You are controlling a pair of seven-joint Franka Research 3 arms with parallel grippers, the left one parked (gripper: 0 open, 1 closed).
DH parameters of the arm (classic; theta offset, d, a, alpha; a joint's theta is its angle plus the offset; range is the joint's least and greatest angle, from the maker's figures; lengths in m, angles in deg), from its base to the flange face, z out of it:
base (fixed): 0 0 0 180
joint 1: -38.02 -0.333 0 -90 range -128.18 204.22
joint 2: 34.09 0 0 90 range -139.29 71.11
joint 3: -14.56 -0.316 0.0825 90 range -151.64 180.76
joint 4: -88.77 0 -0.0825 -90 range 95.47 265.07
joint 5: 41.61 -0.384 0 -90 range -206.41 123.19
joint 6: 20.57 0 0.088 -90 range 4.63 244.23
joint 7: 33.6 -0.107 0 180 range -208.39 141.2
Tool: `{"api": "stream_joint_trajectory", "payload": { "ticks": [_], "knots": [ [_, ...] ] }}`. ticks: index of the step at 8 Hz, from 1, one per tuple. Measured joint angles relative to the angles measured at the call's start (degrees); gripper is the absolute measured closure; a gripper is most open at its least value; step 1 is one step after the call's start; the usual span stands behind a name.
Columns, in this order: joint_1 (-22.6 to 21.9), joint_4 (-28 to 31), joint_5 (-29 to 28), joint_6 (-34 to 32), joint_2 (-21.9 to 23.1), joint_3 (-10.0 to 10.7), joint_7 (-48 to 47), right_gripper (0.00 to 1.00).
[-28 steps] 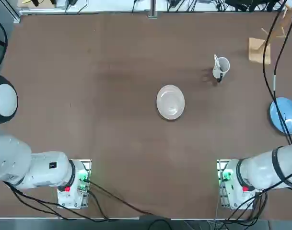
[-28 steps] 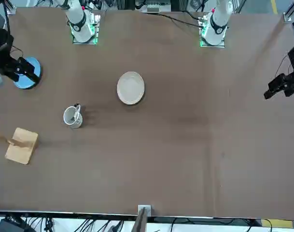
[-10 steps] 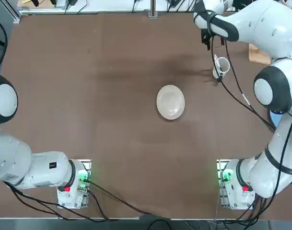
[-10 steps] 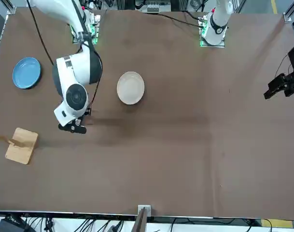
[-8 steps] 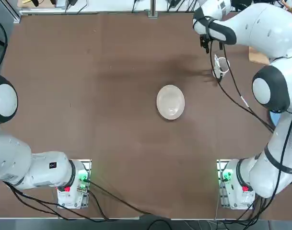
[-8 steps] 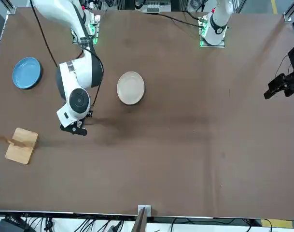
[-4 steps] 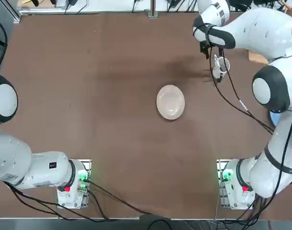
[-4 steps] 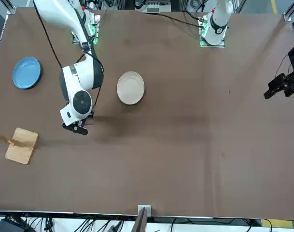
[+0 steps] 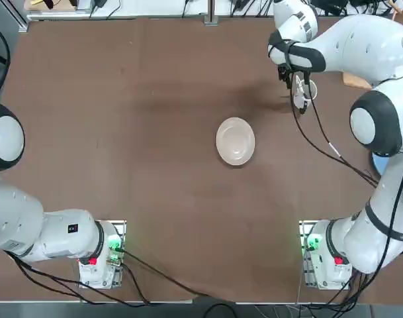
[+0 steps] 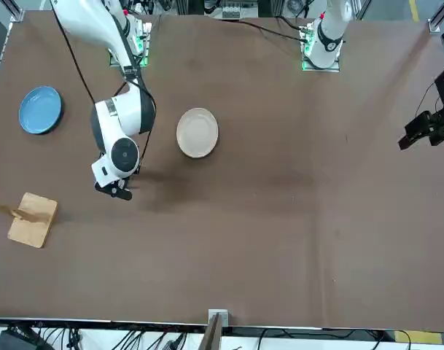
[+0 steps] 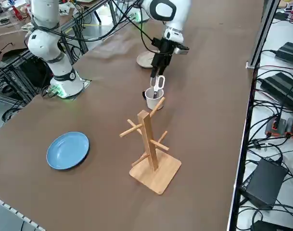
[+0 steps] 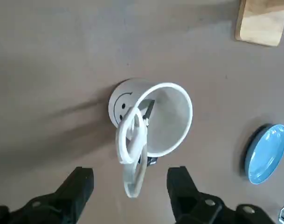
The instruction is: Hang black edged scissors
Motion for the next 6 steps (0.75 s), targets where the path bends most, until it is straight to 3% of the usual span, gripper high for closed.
{"api": "stream_joint_trajectory", "payload": {
  "ticks": [2, 6],
  "knots": [
    [0.0, 0.8, 0.6, 0.2, 0.1, 0.0, -0.1, 0.16],
    [0.2, 2.1, 2.3, 2.3, 0.1, 0.3, -0.2, 0.24]
  ]
}}
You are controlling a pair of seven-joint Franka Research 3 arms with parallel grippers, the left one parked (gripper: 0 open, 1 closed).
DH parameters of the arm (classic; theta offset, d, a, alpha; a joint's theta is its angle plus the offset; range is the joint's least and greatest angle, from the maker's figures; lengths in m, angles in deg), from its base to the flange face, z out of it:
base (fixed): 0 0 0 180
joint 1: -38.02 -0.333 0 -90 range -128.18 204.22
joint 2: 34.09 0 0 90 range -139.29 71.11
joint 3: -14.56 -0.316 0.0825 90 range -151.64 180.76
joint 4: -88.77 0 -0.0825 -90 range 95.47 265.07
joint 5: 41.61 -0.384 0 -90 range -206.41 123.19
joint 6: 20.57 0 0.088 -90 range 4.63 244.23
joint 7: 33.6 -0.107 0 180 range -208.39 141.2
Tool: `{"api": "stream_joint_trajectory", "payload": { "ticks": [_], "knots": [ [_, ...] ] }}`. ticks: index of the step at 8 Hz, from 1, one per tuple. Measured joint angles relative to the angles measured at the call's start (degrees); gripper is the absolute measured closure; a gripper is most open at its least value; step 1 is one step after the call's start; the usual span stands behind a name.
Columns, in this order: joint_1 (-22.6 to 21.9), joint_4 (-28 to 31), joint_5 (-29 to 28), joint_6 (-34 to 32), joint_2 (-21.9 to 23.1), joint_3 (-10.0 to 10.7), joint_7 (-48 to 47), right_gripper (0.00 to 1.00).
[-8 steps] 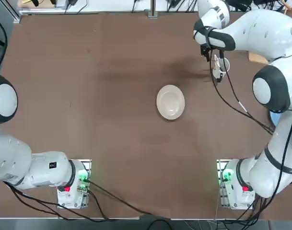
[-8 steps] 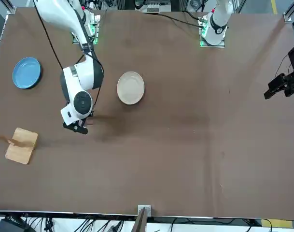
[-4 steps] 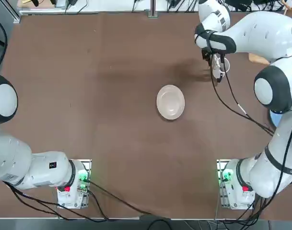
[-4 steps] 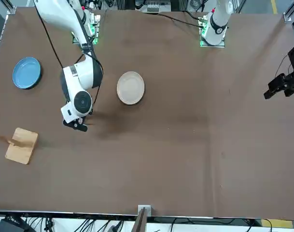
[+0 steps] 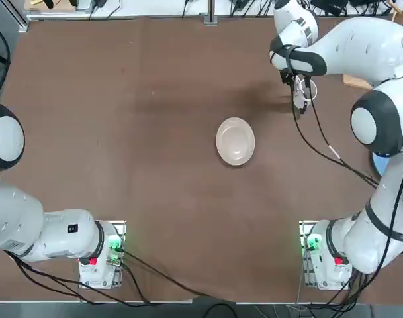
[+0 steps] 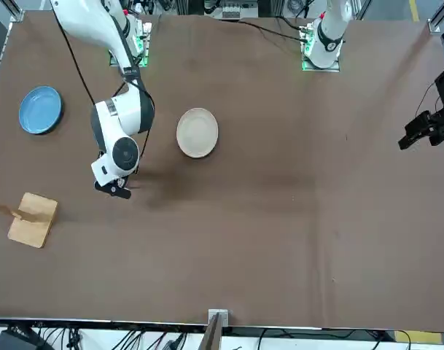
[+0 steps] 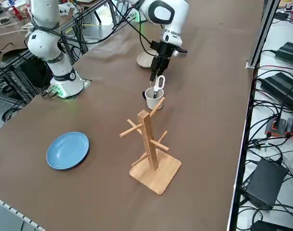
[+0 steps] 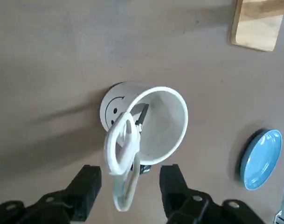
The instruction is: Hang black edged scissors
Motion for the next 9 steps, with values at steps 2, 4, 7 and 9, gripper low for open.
{"api": "stream_joint_trajectory", "payload": {
  "ticks": [2, 4, 7, 9],
  "knots": [
    [0.0, 0.2, 0.7, 0.2, 0.0, 0.0, 0.0, 0.36],
    [0.1, 0.2, 0.8, 0.3, 0.0, 0.0, -0.1, 0.52],
    [0.6, 0.1, 0.8, 0.7, 0.0, 0.1, -0.1, 0.73],
    [0.6, 0.0, 0.8, 0.7, 0.3, 0.1, -0.2, 0.86]
  ]
}}
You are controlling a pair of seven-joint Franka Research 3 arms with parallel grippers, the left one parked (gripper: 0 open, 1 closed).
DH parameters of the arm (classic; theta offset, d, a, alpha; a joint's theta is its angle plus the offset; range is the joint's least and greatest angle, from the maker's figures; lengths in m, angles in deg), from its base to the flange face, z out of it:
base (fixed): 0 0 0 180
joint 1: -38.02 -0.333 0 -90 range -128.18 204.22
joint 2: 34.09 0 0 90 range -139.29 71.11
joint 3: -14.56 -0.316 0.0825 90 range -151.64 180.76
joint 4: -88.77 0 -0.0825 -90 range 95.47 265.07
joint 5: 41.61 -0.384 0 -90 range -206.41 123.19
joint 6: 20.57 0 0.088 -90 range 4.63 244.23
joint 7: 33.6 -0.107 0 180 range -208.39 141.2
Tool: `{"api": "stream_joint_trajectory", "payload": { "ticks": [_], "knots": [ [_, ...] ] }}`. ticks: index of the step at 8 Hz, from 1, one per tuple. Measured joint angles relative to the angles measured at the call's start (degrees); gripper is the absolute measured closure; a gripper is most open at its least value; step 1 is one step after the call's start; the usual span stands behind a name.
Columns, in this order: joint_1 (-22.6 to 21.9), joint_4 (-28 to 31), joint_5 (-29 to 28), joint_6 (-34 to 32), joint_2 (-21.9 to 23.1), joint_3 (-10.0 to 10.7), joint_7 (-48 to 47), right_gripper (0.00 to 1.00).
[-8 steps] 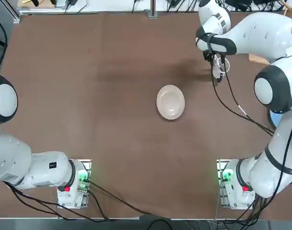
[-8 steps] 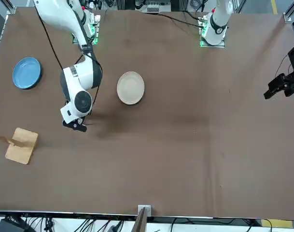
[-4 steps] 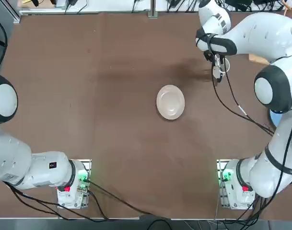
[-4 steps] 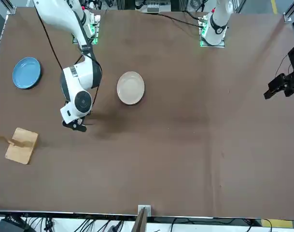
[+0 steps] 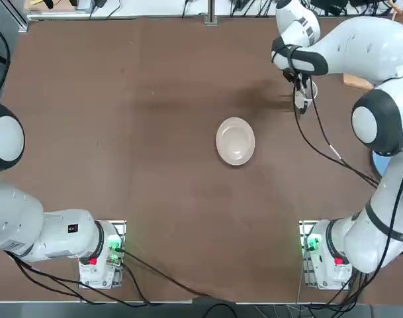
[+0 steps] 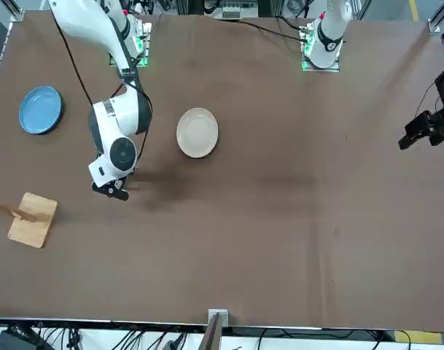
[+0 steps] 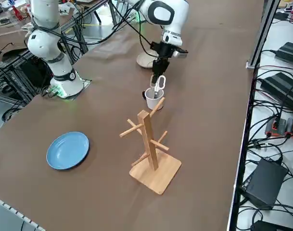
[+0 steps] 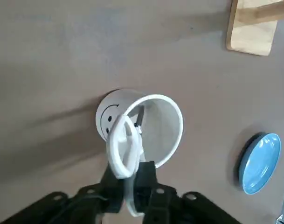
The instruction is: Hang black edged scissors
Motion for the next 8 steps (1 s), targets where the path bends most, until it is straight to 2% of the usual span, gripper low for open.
{"api": "stream_joint_trajectory", "payload": {
  "ticks": [8],
  "knots": [
    [0.0, -1.6, 0.0, -0.4, 0.9, 0.0, 0.0, 0.86]
  ]
}}
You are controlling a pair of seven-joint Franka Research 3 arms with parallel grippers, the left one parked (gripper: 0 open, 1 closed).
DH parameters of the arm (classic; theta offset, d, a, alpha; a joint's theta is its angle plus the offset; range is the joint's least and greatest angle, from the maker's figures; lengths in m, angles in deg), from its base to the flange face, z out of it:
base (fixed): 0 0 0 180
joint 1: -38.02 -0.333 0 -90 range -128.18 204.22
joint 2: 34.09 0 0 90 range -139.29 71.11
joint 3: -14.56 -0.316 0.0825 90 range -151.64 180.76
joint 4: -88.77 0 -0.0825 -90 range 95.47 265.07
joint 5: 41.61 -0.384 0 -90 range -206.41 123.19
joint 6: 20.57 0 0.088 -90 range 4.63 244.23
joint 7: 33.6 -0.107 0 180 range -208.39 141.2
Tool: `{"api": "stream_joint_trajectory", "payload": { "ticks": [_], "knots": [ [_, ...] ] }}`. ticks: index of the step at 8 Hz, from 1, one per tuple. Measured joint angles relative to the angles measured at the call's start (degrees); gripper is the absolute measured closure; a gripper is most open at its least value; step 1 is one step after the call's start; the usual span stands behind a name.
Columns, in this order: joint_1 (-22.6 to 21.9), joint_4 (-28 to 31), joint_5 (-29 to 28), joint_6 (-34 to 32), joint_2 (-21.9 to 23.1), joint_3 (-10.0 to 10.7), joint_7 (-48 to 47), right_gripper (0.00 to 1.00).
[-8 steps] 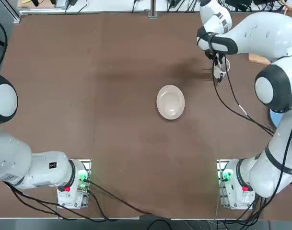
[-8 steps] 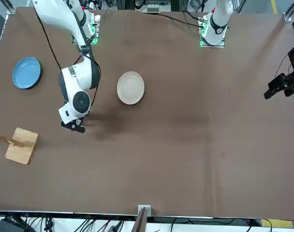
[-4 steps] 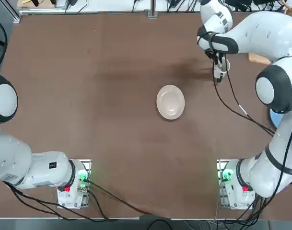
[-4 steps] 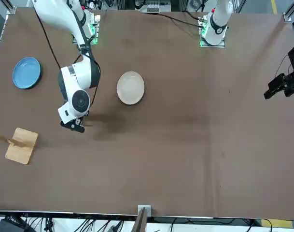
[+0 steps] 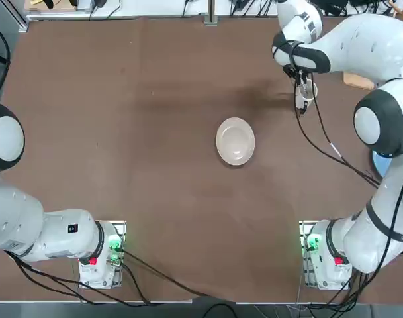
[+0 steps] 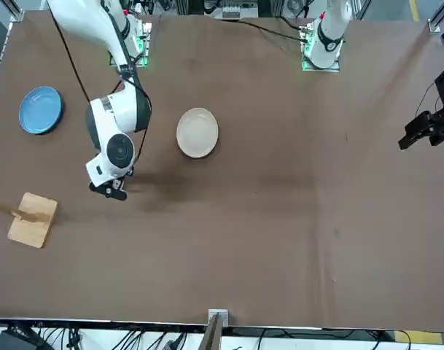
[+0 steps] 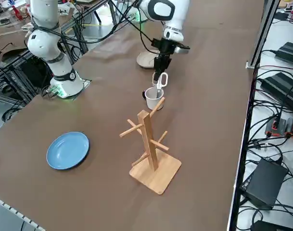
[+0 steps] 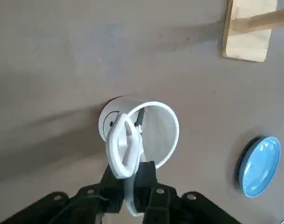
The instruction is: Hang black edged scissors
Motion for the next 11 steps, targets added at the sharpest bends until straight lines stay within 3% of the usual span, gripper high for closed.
{"api": "stream_joint_trajectory", "payload": {
  "ticks": [4, 8, 11],
  "knots": [
    [0.4, -3.9, -0.1, -2.6, 0.1, 0.0, 0.3, 0.86],
    [0.3, -10.8, -0.2, -9.7, 0.6, -0.2, 1.8, 0.86],
    [0.8, -16.9, -5.1, -13.7, 3.0, 0.1, 4.3, 0.86]
  ]
}}
